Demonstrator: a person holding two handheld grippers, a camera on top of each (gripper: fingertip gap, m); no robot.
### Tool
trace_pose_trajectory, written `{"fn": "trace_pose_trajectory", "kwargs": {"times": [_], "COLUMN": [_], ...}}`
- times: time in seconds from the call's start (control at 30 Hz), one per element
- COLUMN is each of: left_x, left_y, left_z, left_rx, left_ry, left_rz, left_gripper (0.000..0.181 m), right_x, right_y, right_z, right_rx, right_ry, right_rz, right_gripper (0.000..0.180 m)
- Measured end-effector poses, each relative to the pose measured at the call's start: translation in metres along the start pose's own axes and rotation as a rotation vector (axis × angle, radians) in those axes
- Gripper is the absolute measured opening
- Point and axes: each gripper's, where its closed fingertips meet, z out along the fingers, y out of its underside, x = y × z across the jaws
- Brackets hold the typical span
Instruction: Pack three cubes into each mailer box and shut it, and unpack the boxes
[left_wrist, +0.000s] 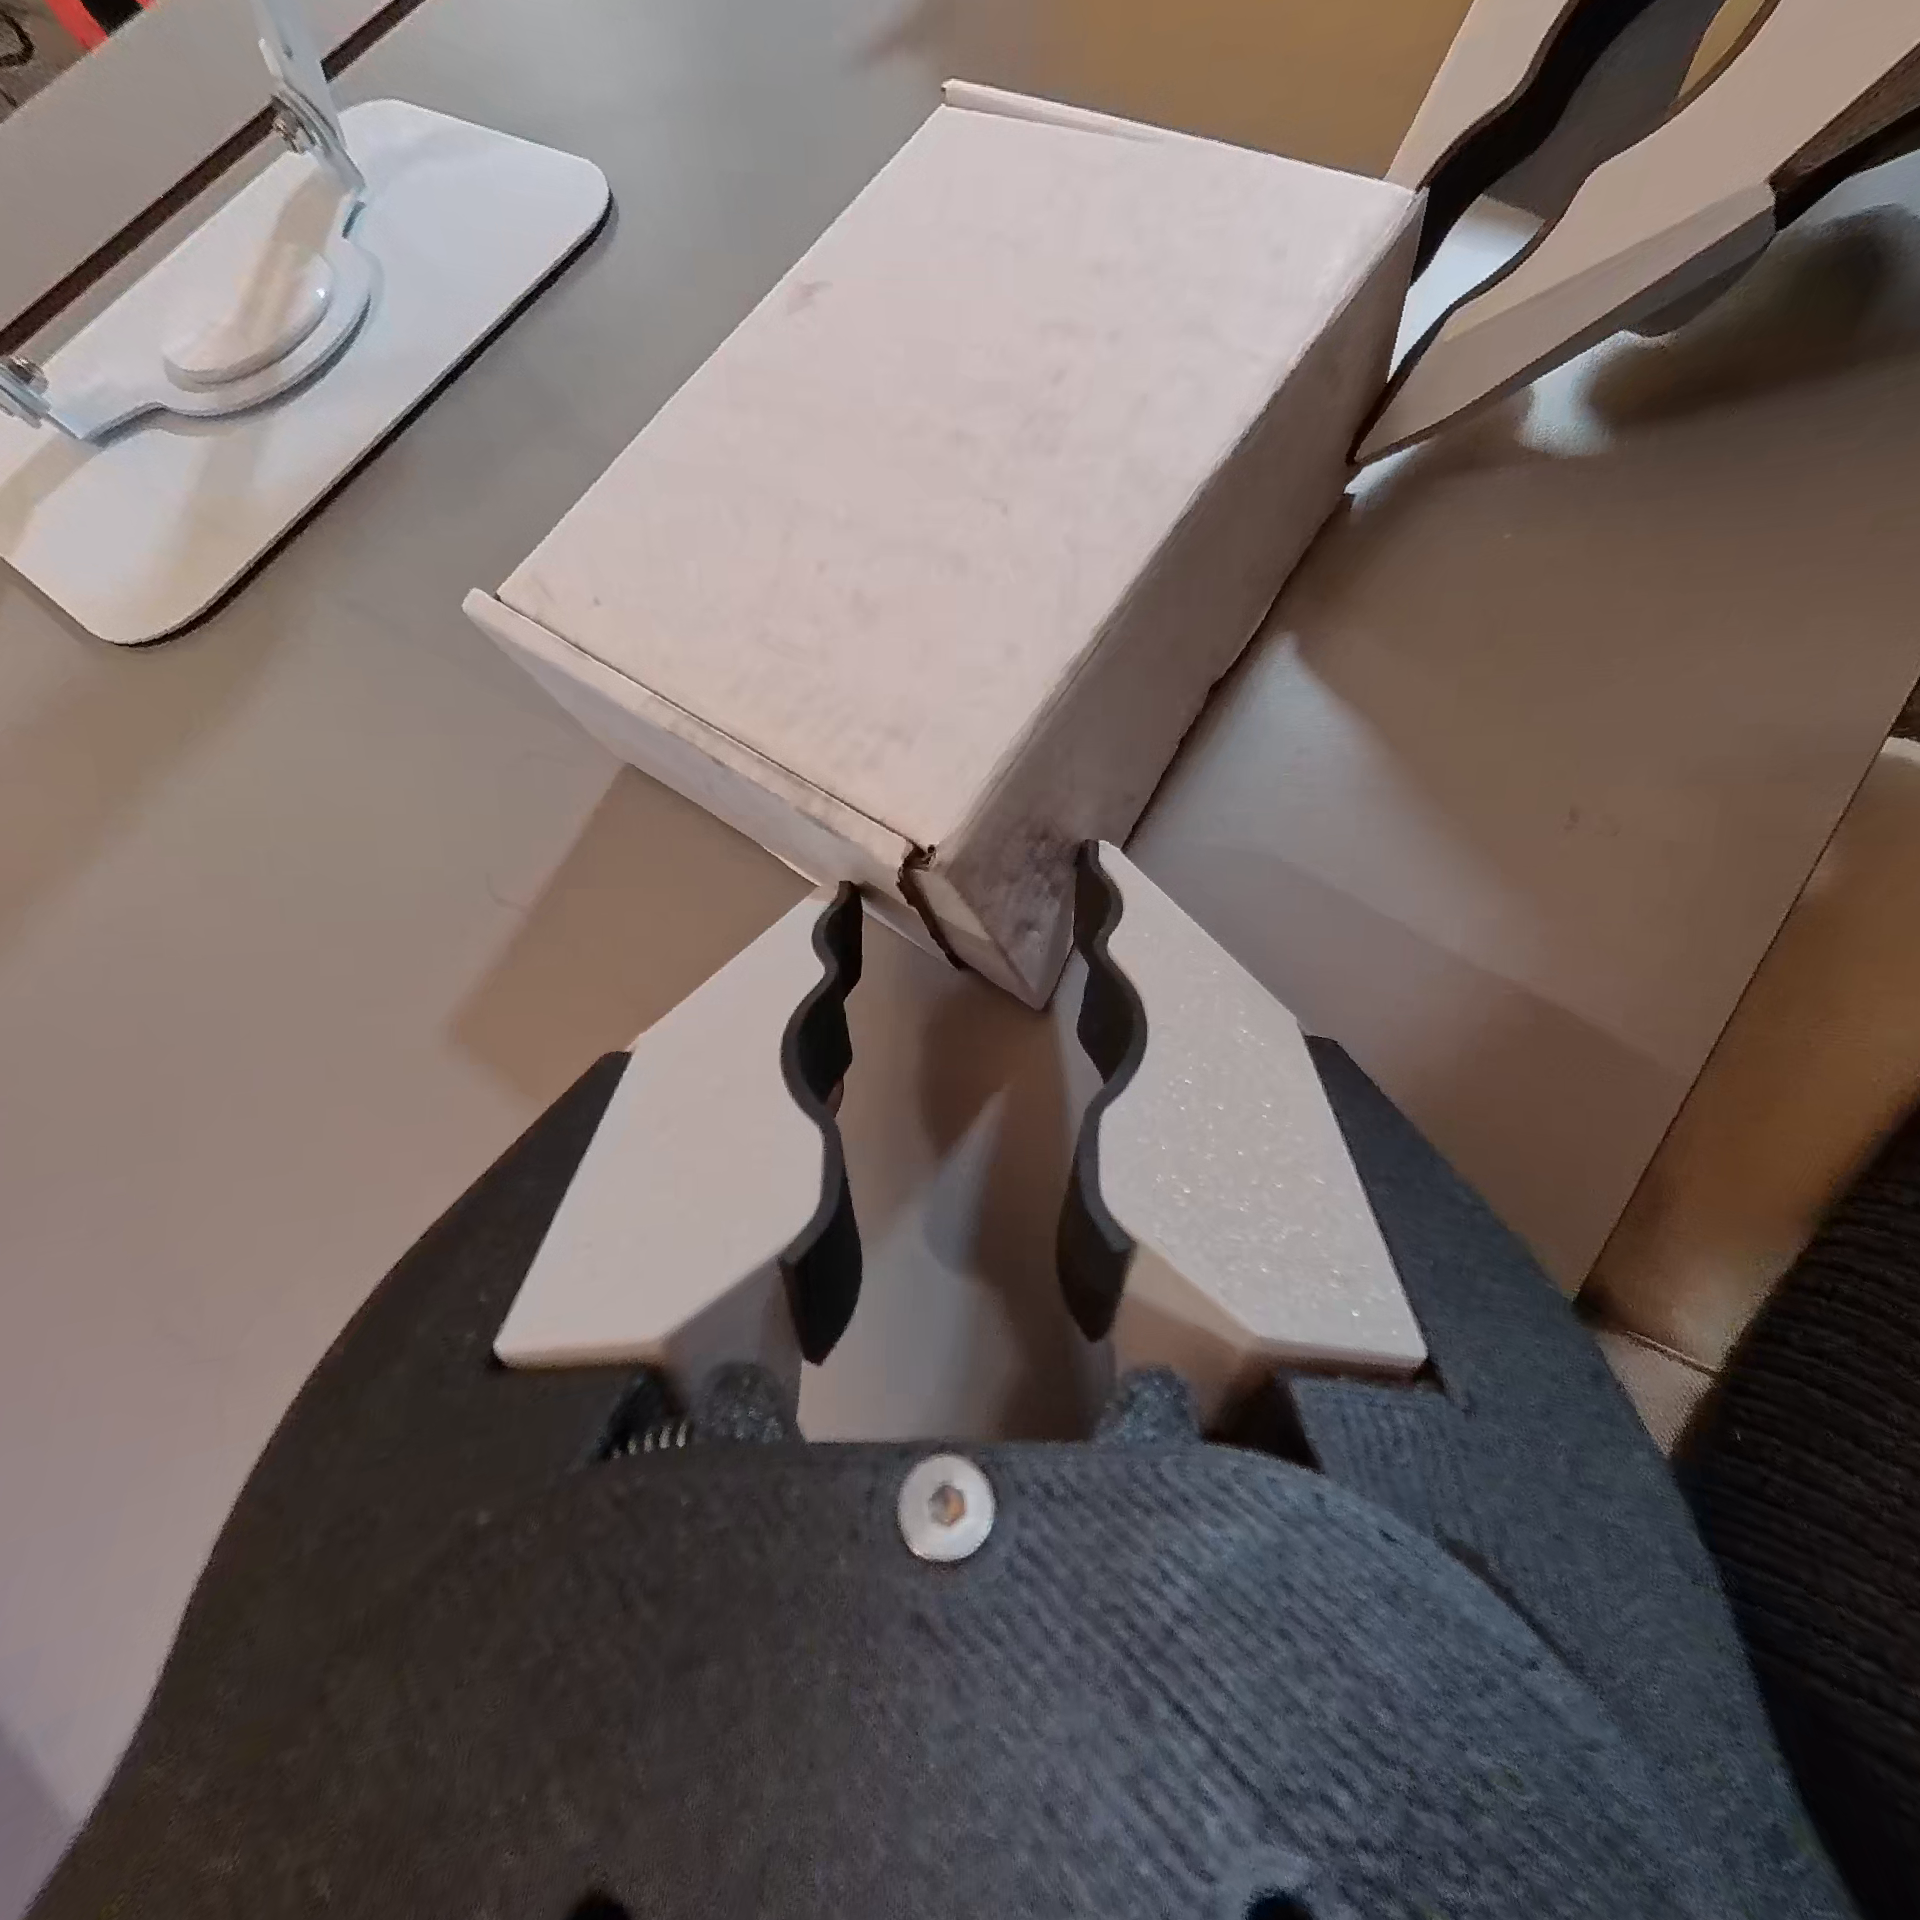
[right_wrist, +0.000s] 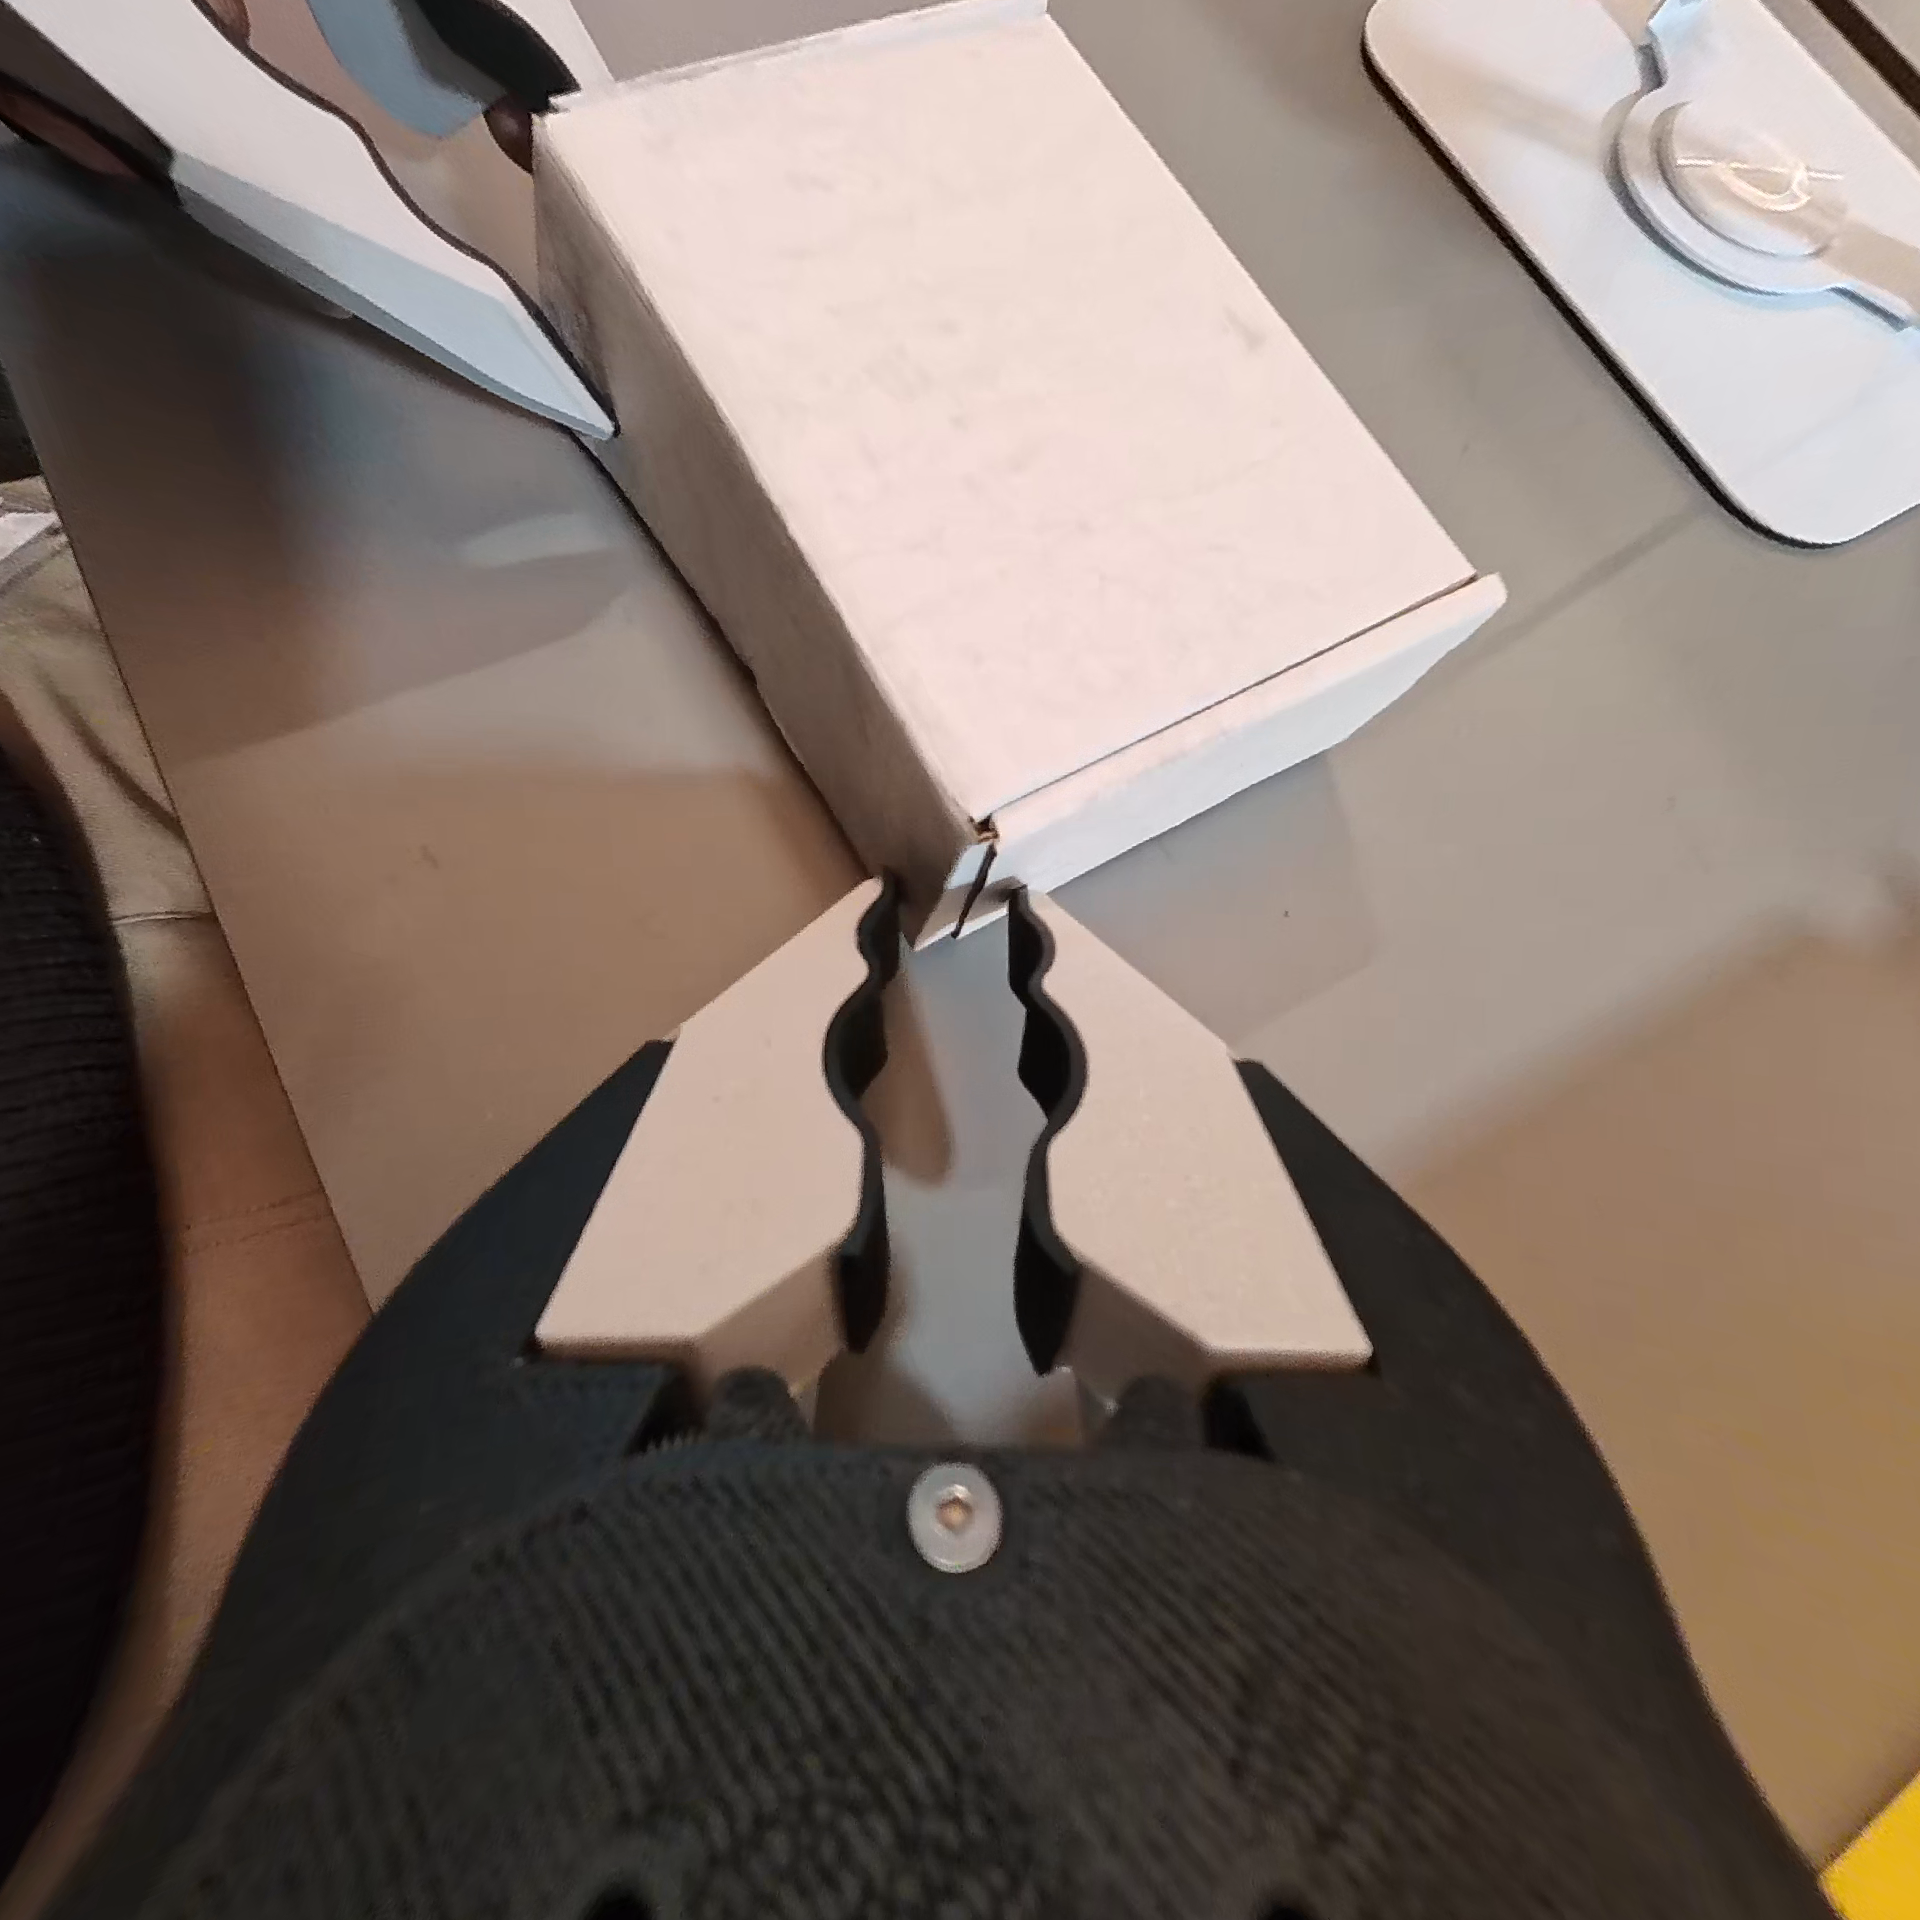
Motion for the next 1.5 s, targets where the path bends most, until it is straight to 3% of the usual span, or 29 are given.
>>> {"fn": "trace_pose_trajectory", "kwargs": {"times": [0.37, 0.5, 0.73, 1.2, 1.33, 1.4, 1.47, 1.5], "left_x": [0.007, 0.008, 0.005, 0.013, 0.017, 0.018, 0.015, 0.008], "left_y": [0.006, 0.008, 0.008, 0.010, 0.010, 0.010, 0.015, 0.018], "left_z": [-0.004, -0.007, -0.007, -0.007, -0.007, -0.008, -0.010, -0.010], "left_rx": [-0.011, -0.007, -0.012, 0.000, -0.004, -0.003, -0.015, -0.023], "left_ry": [0.035, 0.075, 0.126, 0.054, 0.093, 0.126, 0.134, 0.112], "left_rz": [0.052, 0.041, -0.040, 0.186, 0.162, 0.142, 0.155, 0.174], "left_gripper": [0.045, 0.028, 0.026, 0.009, 0.009, 0.018, 0.059, 0.068], "right_x": [0.003, 0.003, 0.002, 0.002, 0.007, 0.007, 0.008, 0.010], "right_y": [-0.001, 0.000, -0.001, 0.002, 0.003, 0.003, 0.005, 0.006], "right_z": [0.000, 0.000, 0.001, -0.002, -0.003, -0.003, -0.003, -0.003], "right_rx": [0.046, 0.049, 0.067, 0.041, 0.029, 0.035, 0.034, 0.030], "right_ry": [0.000, 0.010, -0.024, -0.038, -0.005, 0.000, 0.005, 0.011], "right_rz": [0.025, 0.000, 0.028, 0.011, 0.002, 0.014, 0.015, 0.012], "right_gripper": [0.023, 0.022, 0.022, 0.019, 0.020, 0.020, 0.021, 0.023]}}
